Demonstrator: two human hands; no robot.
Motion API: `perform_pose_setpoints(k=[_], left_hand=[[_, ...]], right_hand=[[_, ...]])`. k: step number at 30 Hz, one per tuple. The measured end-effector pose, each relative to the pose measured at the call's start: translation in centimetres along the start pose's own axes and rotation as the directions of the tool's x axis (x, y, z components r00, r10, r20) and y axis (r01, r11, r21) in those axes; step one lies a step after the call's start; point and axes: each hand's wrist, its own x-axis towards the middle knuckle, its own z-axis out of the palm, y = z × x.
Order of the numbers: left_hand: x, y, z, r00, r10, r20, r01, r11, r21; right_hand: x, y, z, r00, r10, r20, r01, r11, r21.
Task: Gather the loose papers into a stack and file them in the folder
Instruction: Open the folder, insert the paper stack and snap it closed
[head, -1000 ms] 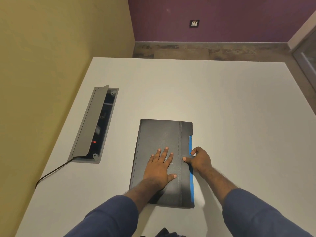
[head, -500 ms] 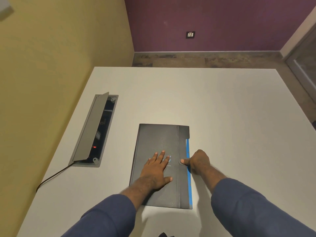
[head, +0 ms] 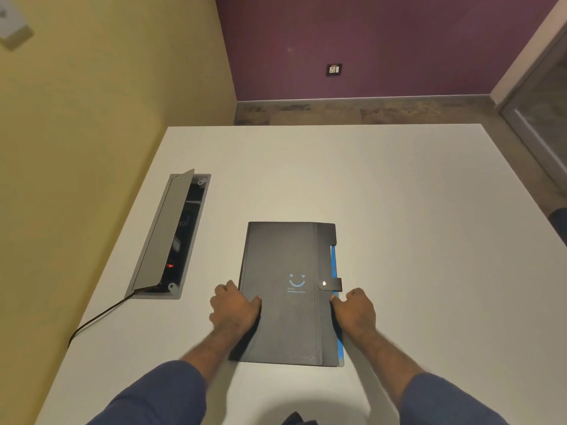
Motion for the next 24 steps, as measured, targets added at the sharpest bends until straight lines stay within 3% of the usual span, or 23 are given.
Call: perform_pose_setpoints(k=[7, 11, 17, 24], left_hand=[[-0.1, 0.7, -0.5, 0.978, -0.156, 0.141, 0.186, 0.955, -0.231], [-0.2, 0.2, -1.5, 0.938, -0.095, 0.333, 0.277, 0.783, -0.557], [-0.9, -0.6, -2.9, 0.87, -0.024, 0.493, 0.391, 0.642, -0.659], [-0.2, -2.6, -4.9, 0.883, 0.048, 0.468, 0.355, 0.586, -0.729]], right_hand=[[-1.4, -1.0, -0.1, 0.994, -0.008, 0.111, -0.019, 0.971, 0.24], [-2.3, -1.2, -0.2, 0.997, -0.076, 0.015, 0.067, 0.946, 0.316], [-3.6, -1.6, 0.5, 0.986, -0.154, -0.069, 0.169, 0.915, 0.367], [-3.8, -3.3, 1.1, 0.962, -0.233, -0.145, 0.271, 0.888, 0.371]])
